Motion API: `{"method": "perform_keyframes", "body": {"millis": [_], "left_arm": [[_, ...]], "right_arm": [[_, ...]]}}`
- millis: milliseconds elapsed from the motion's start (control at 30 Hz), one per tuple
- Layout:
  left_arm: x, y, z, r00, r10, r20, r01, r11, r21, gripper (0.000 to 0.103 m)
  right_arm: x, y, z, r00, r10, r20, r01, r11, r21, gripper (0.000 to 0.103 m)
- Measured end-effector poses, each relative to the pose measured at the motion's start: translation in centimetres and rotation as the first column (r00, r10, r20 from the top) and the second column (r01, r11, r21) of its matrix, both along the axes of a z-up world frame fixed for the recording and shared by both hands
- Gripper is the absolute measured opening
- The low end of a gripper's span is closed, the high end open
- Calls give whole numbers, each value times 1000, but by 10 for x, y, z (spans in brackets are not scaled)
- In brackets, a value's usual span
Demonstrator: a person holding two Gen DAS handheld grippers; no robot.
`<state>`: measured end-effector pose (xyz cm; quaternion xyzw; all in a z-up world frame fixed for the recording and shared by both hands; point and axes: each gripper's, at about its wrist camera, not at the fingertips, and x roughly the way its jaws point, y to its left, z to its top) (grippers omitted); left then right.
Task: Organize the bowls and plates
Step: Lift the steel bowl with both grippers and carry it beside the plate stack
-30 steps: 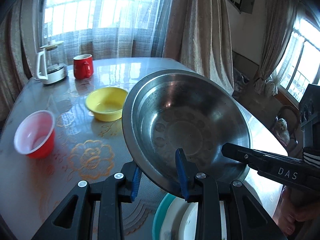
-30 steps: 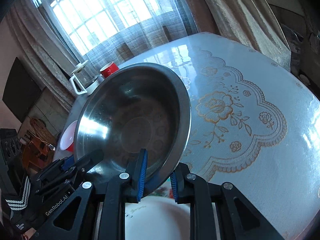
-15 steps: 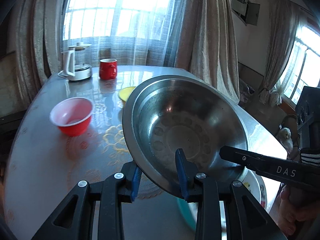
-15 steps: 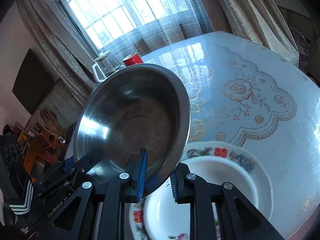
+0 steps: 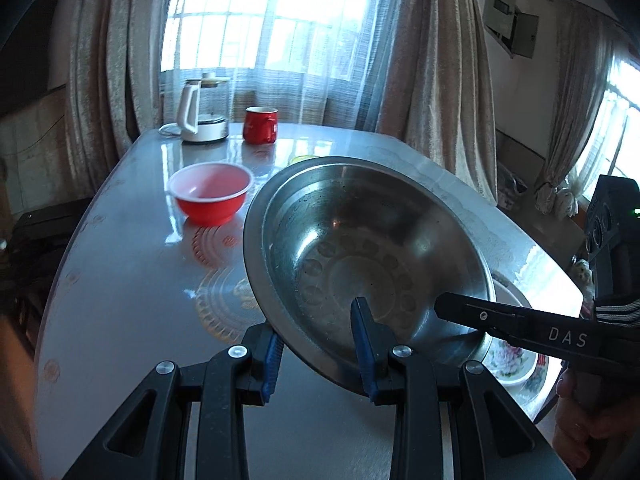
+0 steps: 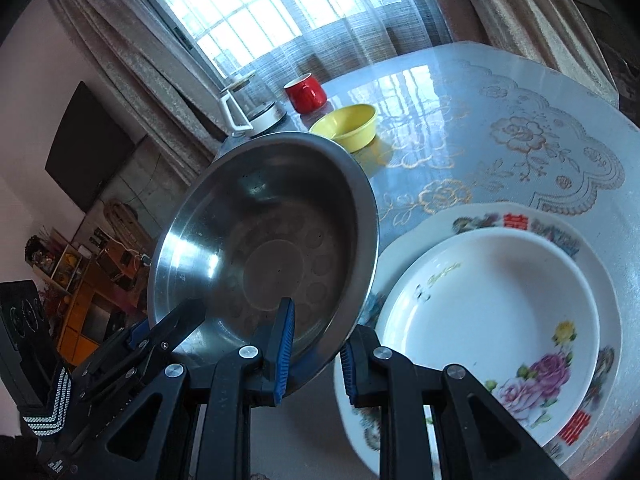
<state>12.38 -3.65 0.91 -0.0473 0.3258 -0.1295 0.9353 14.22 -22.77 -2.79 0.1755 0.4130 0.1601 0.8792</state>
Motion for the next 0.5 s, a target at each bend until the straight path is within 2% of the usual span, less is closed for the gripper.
{"method": "perform_keyframes", "body": {"millis": [233, 500], "left_arm": [[-11, 18, -9, 999, 41, -30, -41, 999, 7, 33], [-12, 29, -24, 993, 70, -94, -70, 998, 3, 33]], "right_arm": [[-3, 21, -11, 999, 39, -24, -39, 999, -2, 21], [14, 41, -26, 993, 72, -92, -74, 997, -10, 21]]}}
